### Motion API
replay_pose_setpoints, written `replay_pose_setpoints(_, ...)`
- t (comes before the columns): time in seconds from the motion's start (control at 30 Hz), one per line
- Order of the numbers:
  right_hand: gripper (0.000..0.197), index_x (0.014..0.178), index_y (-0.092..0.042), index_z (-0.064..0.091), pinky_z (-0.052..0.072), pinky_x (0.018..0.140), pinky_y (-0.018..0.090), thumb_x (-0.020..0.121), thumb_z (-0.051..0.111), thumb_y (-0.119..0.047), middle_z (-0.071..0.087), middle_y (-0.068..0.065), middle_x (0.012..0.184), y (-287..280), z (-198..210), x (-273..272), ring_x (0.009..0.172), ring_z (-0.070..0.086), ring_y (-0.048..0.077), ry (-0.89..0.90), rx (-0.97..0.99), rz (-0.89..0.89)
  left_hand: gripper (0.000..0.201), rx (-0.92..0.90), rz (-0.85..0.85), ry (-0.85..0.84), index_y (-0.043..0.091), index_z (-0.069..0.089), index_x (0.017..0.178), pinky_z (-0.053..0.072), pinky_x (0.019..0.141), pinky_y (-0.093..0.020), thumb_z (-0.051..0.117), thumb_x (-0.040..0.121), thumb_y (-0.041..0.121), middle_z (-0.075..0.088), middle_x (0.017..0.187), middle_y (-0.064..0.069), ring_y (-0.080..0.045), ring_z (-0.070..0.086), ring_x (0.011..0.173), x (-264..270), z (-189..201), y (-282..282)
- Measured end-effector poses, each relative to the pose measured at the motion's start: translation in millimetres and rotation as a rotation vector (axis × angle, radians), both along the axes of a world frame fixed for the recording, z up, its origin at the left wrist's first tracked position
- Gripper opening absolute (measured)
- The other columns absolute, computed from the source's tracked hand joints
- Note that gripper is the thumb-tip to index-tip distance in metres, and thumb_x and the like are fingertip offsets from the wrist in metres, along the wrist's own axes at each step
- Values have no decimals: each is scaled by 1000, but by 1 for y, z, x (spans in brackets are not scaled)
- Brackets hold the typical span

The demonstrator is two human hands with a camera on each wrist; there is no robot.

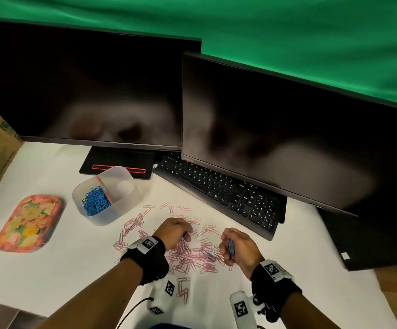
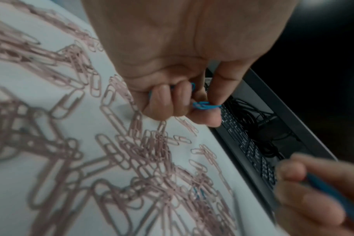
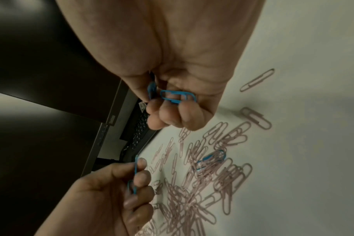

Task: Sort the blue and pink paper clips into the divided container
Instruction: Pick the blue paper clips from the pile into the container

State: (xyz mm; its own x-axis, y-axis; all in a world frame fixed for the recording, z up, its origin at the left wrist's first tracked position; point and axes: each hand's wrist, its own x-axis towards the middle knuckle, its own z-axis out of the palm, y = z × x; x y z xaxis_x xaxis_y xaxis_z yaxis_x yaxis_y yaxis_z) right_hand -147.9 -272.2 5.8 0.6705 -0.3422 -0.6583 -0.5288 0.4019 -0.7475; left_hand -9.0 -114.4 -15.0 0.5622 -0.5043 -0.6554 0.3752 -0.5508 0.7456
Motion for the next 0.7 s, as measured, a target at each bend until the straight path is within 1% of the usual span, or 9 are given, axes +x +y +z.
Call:
replay_pose_setpoints(0.1,17,86,-3,53,27,44,23,95,39,-5,50,15,56,1,-5,-1,44,39,20,61,12,4,20,-51,86,110,10,63,80,28,46,-19,44,88,10,60,63,-8,-16,39,48,-2,-1,-2)
replay_pose_setpoints(0.2,20,84,-2,58,28,44,21,88,38,2,50,12,58,1,-8,0,45,40,19,131,-13,5,24,-136,157,205,7,60,81,26,44,-20,36,88,6,54,58,-9,-18,39,45,-6,-3,-5)
replay_pose_setpoints(0.27,22,76,-7,61,25,45,20,87,43,-2,49,4,58,2,-12,2,45,39,17,190,-144,89,23,-162,201,269,9,57,76,25,43,-19,37,87,11,49,55,-7,-18,39,44,-6,-3,-6)
replay_pose_setpoints(0.3,21,73,-12,63,28,46,21,88,48,-7,51,-1,57,4,-14,4,48,42,15,212,-268,180,23,-164,211,294,11,55,73,25,43,-19,37,87,16,47,54,-5,-18,39,44,-6,-2,-6)
replay_pose_setpoints(0.33,19,73,-17,64,36,48,21,88,53,-14,55,-7,59,6,-15,5,55,50,14,226,-427,299,25,-165,211,313,12,54,71,25,43,-20,38,88,22,46,55,-3,-18,39,45,-5,-2,-6)
replay_pose_setpoints(0.4,10,84,-22,66,51,65,23,85,59,-28,67,-8,80,14,-13,6,77,63,14,253,-713,542,30,-156,198,325,15,51,69,24,44,-21,38,92,31,44,56,-1,-16,37,45,-3,-2,-6)
replay_pose_setpoints(0.5,24,106,-22,64,54,82,30,88,57,-36,66,1,108,27,-9,11,98,64,22,340,-996,823,36,-128,206,288,16,49,68,24,44,-21,38,94,37,44,57,0,-15,35,45,1,-2,-5)
replay_pose_setpoints(0.57,25,111,-20,63,53,87,33,91,54,-33,65,4,114,32,-8,17,103,63,25,369,-1059,902,37,-121,217,260,16,49,67,23,45,-22,39,95,37,45,58,-1,-15,35,44,4,-2,-3)
replay_pose_setpoints(0.7,25,111,-20,64,53,87,31,89,53,-24,63,5,118,33,-13,24,106,62,27,428,-1022,918,36,-103,198,221,16,49,67,24,45,-22,41,95,37,46,59,-2,-15,36,44,6,-3,1)
